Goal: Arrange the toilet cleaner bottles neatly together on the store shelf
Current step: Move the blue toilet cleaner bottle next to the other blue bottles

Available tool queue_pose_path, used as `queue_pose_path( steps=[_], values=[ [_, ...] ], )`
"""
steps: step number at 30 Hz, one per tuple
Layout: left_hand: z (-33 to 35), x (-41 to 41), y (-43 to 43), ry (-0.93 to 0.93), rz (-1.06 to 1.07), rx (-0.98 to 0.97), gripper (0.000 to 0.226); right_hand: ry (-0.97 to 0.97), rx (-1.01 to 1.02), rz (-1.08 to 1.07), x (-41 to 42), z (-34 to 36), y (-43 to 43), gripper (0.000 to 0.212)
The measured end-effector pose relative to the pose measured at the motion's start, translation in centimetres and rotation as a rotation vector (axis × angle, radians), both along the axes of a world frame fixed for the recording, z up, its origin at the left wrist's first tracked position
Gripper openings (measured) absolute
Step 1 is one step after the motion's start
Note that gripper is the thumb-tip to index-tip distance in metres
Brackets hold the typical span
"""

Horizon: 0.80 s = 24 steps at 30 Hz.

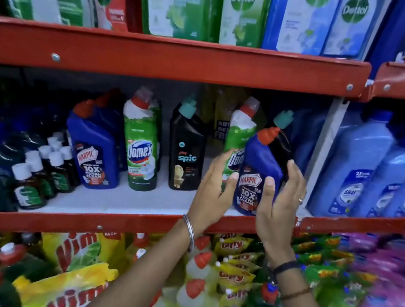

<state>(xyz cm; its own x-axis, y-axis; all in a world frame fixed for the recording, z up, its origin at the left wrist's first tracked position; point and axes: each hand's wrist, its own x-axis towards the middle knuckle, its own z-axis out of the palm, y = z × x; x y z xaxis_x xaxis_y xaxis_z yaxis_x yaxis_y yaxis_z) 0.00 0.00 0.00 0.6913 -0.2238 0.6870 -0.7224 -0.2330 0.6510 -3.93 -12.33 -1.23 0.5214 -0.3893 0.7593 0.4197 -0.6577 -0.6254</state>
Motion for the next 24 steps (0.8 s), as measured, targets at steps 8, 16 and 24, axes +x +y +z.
queue_pose_path(
  steps=[8,16,24],
  values=[
    [-1.8,2.1,-3.2,0.47,-0.109,-0.063,0.03,0.19,0.076,-0.013,1.6,-3.5,-1.6,0.055],
    [-2.4,2.0,-3.3,0.418,0.002,-0.091,0.044,0.182,0.142,0.027,2.0,-4.1,-2.5,0.053],
    [-1.7,-0.1,0.6,0.379,0.076,-0.268,0.035,0.129,0.216,0.208,1.1,-2.8,0.3,0.051]
  ],
)
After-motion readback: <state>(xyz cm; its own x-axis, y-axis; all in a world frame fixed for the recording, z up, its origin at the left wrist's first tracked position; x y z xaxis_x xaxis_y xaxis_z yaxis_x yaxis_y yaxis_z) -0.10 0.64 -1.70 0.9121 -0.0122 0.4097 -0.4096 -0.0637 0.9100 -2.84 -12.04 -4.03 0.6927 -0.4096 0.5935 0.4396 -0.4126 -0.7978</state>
